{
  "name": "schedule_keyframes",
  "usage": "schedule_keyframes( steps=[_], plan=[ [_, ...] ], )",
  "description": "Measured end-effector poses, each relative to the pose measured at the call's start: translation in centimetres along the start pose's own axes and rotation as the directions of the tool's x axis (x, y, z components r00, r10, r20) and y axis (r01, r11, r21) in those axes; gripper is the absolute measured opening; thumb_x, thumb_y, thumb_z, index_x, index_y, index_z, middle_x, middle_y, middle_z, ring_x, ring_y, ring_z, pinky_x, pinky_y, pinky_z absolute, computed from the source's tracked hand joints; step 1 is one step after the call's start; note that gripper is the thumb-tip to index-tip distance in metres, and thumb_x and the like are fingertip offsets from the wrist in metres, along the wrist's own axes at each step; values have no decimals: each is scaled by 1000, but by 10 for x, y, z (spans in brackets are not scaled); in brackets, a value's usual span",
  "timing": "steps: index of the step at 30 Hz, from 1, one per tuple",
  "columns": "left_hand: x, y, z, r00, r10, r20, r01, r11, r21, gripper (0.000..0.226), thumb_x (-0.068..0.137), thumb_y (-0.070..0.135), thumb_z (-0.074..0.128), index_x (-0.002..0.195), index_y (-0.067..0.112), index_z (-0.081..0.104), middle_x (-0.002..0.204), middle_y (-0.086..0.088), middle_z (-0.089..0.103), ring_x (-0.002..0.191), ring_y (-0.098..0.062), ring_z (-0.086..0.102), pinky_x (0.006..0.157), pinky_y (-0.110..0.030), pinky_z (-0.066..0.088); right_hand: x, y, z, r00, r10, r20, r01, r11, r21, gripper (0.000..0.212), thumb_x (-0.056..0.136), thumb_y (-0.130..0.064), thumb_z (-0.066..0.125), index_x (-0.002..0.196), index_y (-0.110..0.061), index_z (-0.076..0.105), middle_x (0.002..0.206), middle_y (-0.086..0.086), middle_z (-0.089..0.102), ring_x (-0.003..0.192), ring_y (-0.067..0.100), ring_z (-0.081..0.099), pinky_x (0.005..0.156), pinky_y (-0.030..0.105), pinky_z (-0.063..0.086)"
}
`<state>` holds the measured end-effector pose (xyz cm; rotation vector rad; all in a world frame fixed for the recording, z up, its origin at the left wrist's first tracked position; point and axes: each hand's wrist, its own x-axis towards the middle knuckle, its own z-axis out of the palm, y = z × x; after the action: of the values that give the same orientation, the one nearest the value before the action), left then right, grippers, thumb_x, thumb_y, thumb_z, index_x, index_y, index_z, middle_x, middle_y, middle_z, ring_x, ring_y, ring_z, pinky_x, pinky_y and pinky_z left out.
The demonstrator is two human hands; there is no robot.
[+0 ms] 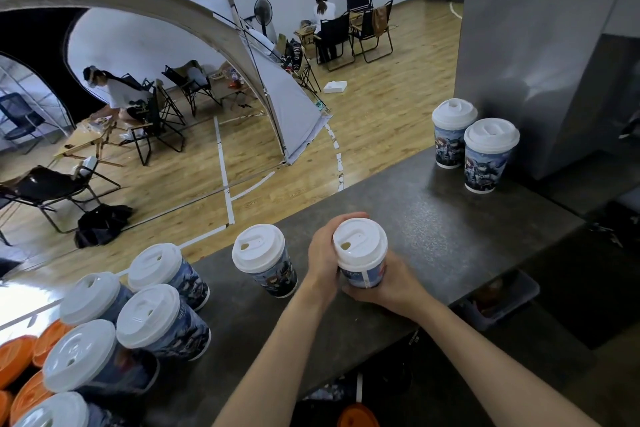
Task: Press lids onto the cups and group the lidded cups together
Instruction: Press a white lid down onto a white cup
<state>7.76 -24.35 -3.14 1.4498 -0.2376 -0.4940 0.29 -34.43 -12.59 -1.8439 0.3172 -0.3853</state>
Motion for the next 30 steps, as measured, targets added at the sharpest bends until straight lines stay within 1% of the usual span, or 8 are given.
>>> schedule_keyframes(
  steps=[5,9,12,16,21,26,28,30],
  plan=[
    [-19,-18,18,919,156,-362,-170,985,-8,36,104,6,40,99,10,76,97,0,75,87,-4,70,77,-21,56,-3,-3,-3,999,-27,-43,29,998,49,93,56,-34,99,137,-29,51,129,-17,65,120,2,62,97,23,52],
    [0,-10,11,989,-56,-136,44,995,-86,31,97,18,54,87,18,83,100,-8,79,99,-25,72,96,-43,54,-1,0,-2,1000,11,-4,-11,999,33,86,58,-29,93,136,-26,57,120,-25,67,112,-7,63,98,26,54],
    [6,4,0,975,-169,146,178,983,-53,31,84,34,63,95,12,84,109,-18,77,103,-31,71,99,-45,54,-1,2,-3,999,32,21,-33,999,16,87,56,-37,92,135,-26,58,118,-23,68,108,-8,63,95,26,55],
    [3,-2,1,998,-2,66,4,1000,-27,46,101,8,44,78,20,82,86,1,79,83,-11,73,79,-26,59,-1,-1,-2,999,29,22,-30,998,54,93,57,-42,95,140,-29,53,128,-19,66,117,-1,62,101,26,52],
    [-6,-19,15,947,161,-278,-164,986,11,39,102,3,43,86,16,76,87,5,76,82,-3,70,72,-17,54,0,3,-1,999,26,-36,-23,996,82,96,57,-33,98,140,-32,49,131,-17,64,121,2,61,99,26,52],
    [9,-3,0,979,-186,87,194,976,-98,43,104,27,43,91,9,80,94,-10,78,87,-22,71,82,-32,55,2,4,-3,998,46,34,-46,999,-14,88,60,-30,92,139,-23,56,122,-30,61,113,-16,57,101,20,51],
    [13,0,-4,971,-166,174,184,978,-99,48,105,24,40,88,9,82,97,-11,78,91,-23,71,85,-33,54,2,3,-3,997,59,50,-58,998,-17,87,60,-30,93,139,-24,56,122,-32,59,111,-18,56,99,15,49],
    [10,-2,0,993,-79,89,88,992,-91,48,104,14,39,80,10,81,91,-7,80,88,-17,72,81,-27,55,2,3,-3,998,63,26,-63,998,1,88,59,-34,93,138,-27,56,124,-26,64,113,-13,58,99,16,50]
  ],
)
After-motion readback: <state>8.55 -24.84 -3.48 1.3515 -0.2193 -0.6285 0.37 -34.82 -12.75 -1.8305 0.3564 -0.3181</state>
